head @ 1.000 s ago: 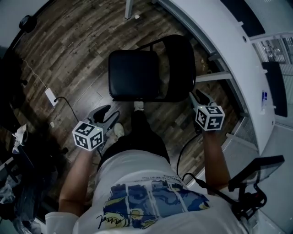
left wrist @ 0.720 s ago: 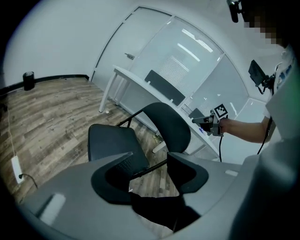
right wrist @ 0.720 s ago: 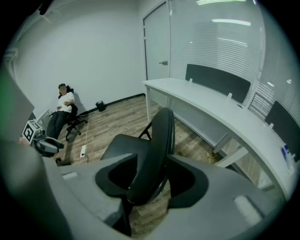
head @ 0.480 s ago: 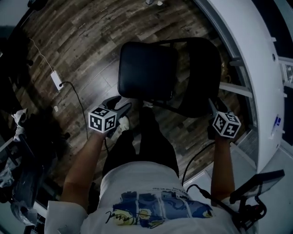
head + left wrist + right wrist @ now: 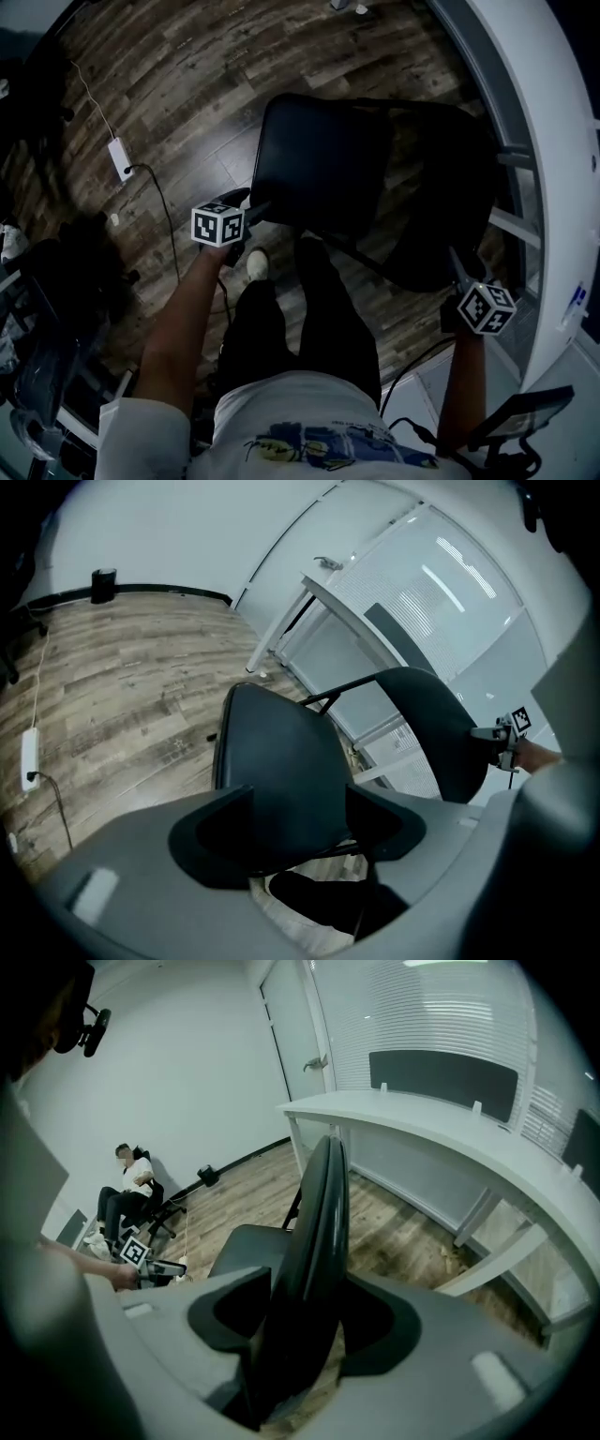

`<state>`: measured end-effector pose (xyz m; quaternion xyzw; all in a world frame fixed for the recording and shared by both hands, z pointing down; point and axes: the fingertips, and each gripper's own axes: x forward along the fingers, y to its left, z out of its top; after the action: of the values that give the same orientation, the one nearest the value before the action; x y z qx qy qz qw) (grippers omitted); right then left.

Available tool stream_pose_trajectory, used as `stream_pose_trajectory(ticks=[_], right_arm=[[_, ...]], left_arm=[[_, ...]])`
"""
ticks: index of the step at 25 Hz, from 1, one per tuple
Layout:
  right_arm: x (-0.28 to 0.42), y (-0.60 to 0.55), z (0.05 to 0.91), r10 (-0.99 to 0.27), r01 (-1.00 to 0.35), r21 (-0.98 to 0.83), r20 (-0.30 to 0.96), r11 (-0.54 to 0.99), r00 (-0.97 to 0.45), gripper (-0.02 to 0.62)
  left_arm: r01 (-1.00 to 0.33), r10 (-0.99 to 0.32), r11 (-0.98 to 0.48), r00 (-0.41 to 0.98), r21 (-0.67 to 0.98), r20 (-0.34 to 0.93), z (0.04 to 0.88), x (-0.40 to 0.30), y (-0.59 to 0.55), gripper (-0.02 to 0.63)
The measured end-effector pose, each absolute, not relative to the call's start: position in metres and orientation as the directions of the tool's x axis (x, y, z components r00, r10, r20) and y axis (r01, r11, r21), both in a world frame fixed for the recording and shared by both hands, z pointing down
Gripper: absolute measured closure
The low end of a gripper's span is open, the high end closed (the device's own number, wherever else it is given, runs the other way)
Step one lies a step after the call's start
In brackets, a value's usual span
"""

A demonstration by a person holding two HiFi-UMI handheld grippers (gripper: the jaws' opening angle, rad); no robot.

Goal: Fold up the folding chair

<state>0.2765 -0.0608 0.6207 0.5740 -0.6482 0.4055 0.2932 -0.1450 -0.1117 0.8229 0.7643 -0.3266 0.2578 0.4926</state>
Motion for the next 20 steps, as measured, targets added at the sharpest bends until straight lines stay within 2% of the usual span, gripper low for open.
stream_pose_trajectory(ticks=[8,15,20], right_arm=[[0.262,-0.068,0.643,-0.498,-0.970,-0.242,0.837,0.033,-0.226,0.390],[0.259,-0.068,0.637,-0.507,-0.971,-0.234,0.833,0.039,-0.221,0.390],[0.261,-0.070,0.636,-0.519,-0.968,-0.246,0.823,0.044,-0.232,0.390]], left_arm=[[-0.760,-0.244,-0.209,0.650,0.615,0.720,0.911,-0.162,-0.130,0.260],[-0.713,-0.209,-0.174,0.700,0.679,0.683,0.958,-0.162,-0.144,0.201],[-0.629,-0.166,-0.134,0.776,0.766,0.608,0.982,-0.145,-0.146,0.168]])
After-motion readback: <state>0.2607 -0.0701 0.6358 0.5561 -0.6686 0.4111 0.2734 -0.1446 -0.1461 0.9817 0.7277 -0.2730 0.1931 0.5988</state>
